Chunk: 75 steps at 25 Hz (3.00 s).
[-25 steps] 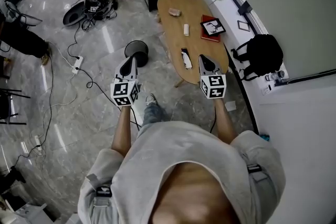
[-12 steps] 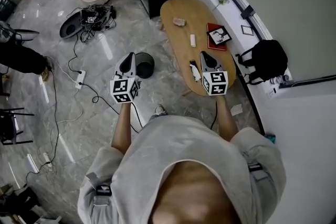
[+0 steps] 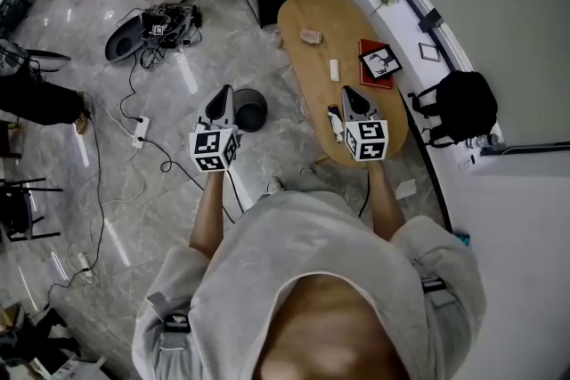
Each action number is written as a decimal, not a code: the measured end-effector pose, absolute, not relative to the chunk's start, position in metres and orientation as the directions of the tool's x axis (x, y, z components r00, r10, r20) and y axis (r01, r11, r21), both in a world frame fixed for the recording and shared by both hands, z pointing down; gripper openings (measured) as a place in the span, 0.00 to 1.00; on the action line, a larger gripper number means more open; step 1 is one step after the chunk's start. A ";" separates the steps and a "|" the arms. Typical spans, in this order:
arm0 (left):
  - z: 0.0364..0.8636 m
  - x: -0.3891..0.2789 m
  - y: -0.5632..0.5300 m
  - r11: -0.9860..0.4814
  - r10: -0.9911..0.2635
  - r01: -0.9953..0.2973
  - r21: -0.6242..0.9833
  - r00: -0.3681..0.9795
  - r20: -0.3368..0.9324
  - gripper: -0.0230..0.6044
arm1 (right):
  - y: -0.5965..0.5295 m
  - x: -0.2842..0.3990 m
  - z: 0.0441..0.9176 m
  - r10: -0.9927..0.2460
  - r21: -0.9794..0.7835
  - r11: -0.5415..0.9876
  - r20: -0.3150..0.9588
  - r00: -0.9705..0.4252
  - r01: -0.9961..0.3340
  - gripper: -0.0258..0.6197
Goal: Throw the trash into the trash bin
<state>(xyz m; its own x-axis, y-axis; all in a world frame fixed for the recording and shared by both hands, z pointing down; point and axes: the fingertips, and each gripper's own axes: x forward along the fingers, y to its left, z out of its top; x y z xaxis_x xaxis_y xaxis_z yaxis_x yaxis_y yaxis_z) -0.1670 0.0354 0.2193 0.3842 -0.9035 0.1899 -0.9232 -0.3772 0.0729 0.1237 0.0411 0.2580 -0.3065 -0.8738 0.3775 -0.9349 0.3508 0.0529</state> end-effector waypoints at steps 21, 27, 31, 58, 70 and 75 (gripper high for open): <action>0.304 -0.095 0.046 -0.284 -0.880 -0.954 0.096 0.300 0.367 0.07 | 0.023 0.189 0.364 -0.738 -0.049 0.436 0.552 -0.388 -0.898 0.09; 0.364 -0.083 0.050 -0.268 -0.844 -0.953 0.144 0.304 0.442 0.07 | 0.043 0.197 0.437 -0.673 -0.108 0.396 0.642 -0.368 -0.912 0.09; 0.406 -0.076 0.055 -0.266 -0.808 -0.948 0.177 0.319 0.495 0.07 | 0.061 0.197 0.483 -0.629 -0.142 0.356 0.694 -0.349 -0.923 0.09; 0.549 0.070 0.074 -0.564 -0.538 -0.775 0.283 0.606 0.586 0.07 | 0.152 0.248 0.693 -0.453 -0.133 0.199 0.866 -0.211 -0.971 0.27; 0.563 0.062 0.090 -0.518 -0.558 -0.808 0.281 0.569 0.604 0.07 | 0.127 0.245 0.730 -0.449 -0.119 0.208 0.870 -0.202 -0.971 0.13; 0.560 0.057 0.088 -0.509 -0.576 -0.814 0.281 0.565 0.591 0.07 | 0.124 0.243 0.711 -0.506 -0.143 0.211 0.831 -0.233 -0.967 0.09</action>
<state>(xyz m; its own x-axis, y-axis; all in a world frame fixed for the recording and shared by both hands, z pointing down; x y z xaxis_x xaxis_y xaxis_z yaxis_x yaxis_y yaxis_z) 0.0571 0.0880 0.5596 0.5646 -0.5756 0.5915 -0.8136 -0.5089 0.2814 0.2433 0.1244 0.7112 -0.2334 -0.5057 0.8305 -0.9669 0.2110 -0.1432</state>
